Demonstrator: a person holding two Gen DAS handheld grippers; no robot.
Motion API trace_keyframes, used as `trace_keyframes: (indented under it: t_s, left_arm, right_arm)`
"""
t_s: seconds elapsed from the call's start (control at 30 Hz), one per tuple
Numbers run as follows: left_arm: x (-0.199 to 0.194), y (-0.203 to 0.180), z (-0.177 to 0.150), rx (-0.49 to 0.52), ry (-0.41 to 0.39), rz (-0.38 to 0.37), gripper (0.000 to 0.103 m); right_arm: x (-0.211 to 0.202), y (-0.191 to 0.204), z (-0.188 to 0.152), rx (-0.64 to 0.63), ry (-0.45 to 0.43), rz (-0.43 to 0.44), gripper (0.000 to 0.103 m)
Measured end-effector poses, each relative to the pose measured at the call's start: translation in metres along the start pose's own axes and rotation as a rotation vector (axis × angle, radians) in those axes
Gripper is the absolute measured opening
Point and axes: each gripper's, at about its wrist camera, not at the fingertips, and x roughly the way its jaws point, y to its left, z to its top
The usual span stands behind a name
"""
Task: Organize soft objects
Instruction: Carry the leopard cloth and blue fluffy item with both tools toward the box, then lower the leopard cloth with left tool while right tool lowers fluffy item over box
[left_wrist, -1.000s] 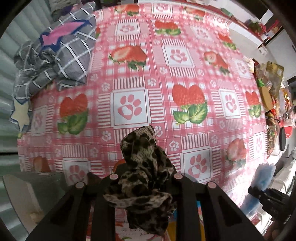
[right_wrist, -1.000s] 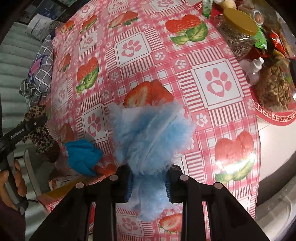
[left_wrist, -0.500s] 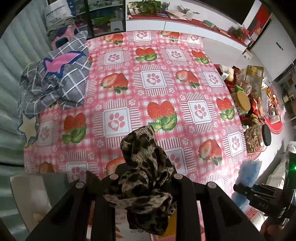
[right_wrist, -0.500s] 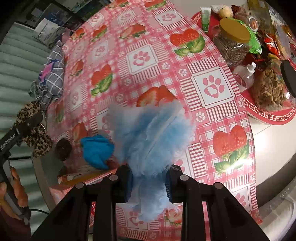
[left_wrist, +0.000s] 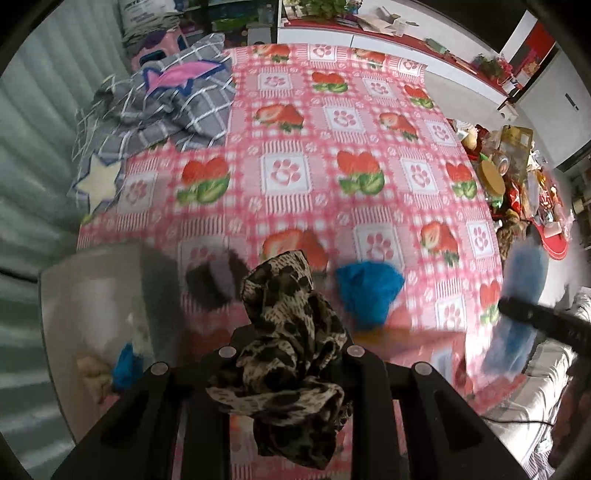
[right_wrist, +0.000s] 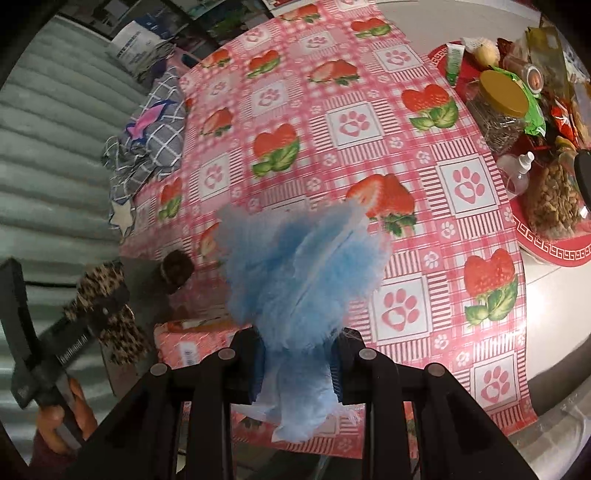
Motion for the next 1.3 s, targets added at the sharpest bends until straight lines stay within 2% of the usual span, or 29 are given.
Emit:
trace_keyframes:
  t_s: [0.37, 0.57, 1.03, 1.3]
  left_arm:
    - [-0.015, 0.018, -0.069, -0.022, 0.055, -0.056, 0.026]
    - [-0.029, 0.035, -0.096, -0.043, 0.037, -0.048, 0.026]
    - [-0.055, 0.095, -0.128, -0.130, -0.043, 0.006, 0.026]
    - [-0.062, 0.127, -0.149, -0.196, -0.058, 0.025, 0.026]
  right_arm:
    - [-0.021, 0.042, -0.030, -0.057, -0.025, 0.011, 0.030]
    - [-0.028, 0.072, -0.049, -0.120, -0.030, 0.001, 0.030]
    - [-0.010, 0.159, -0.142, -0.376, 0.023, -0.075, 0.030]
    - [0.005, 0.200, -0.180, -0.483, 0.070, -0.058, 0.030]
